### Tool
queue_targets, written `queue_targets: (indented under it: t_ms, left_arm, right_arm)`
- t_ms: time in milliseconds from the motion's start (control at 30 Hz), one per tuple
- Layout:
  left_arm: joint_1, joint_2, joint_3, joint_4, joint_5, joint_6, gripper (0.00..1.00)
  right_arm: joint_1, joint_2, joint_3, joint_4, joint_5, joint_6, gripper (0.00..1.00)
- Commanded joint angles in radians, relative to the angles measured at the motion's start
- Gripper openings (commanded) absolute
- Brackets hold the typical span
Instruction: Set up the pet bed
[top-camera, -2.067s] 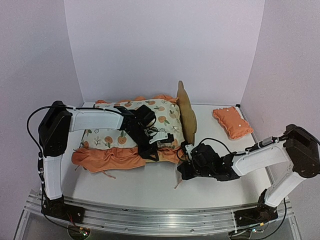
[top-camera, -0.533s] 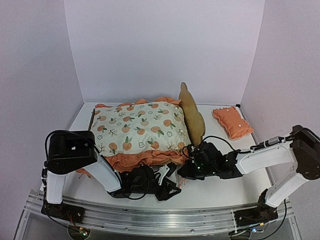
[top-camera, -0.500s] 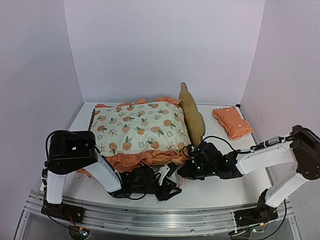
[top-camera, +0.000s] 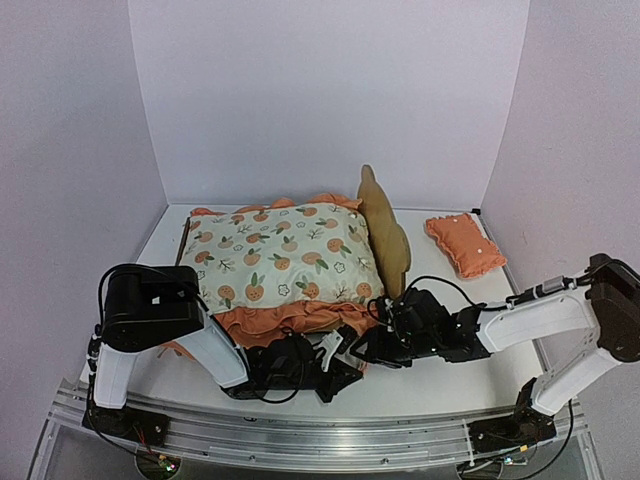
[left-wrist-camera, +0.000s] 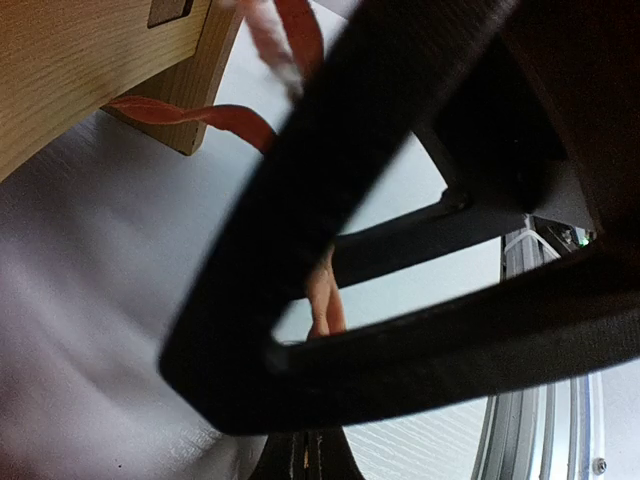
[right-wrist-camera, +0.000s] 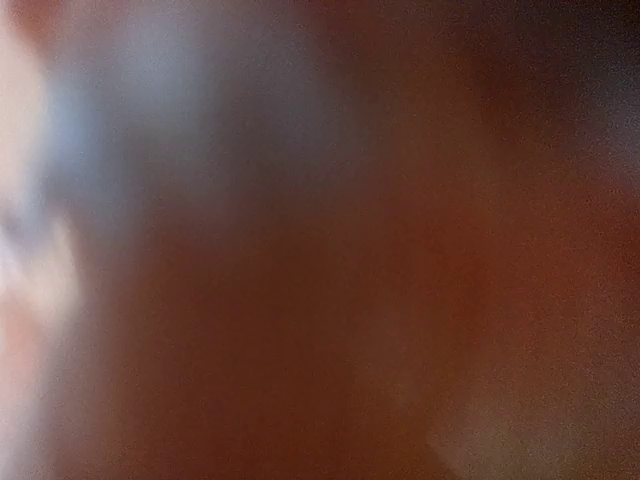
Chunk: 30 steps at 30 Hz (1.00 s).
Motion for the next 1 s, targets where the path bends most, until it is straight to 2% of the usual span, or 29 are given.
queue_targets:
  t_ms: [0,133,300,400,633,767,900,967]
  left_arm:
    - [-0.006,0.001,-0.025,-0.065,0.026,0.009,0.0]
    - [-0.007,-0.02,-0.05,-0.081,0.023,0.014,0.0]
    - [-0.007,-0.052,-0.077,-0.099,0.009,0.021,0.0]
    - [-0.006,-0.066,-0.089,-0.114,-0.002,0.028,0.0]
    - [-0.005,-0.078,-0.106,-0.099,-0.02,0.038,0.0]
    - [-0.004,-0.074,-0.105,-0.095,-0.021,0.038,0.0]
    - [-0.004,-0.074,-0.104,-0.091,-0.02,0.041,0.0]
    - [-0.005,-0.075,-0.104,-0.091,-0.023,0.041,0.0]
  right_arm:
    - [0.001,-0.134,-0.07,-0.127,-0.065,0.016,0.54]
    - [0.008,-0.242,-0.13,-0.209,-0.031,-0.015,0.59]
    - [0.037,-0.271,-0.188,-0.115,0.024,-0.108,0.56]
    - [0.065,-0.226,-0.218,-0.01,0.085,-0.151,0.51]
    - [0.162,-0.093,-0.311,0.38,0.229,-0.189,0.5]
    - [0.168,-0.036,-0.317,0.423,0.304,-0.178,0.45]
    - [0.168,0.008,-0.307,0.496,0.326,-0.212,0.44]
    - [0.168,0.032,-0.297,0.503,0.332,-0.22,0.4]
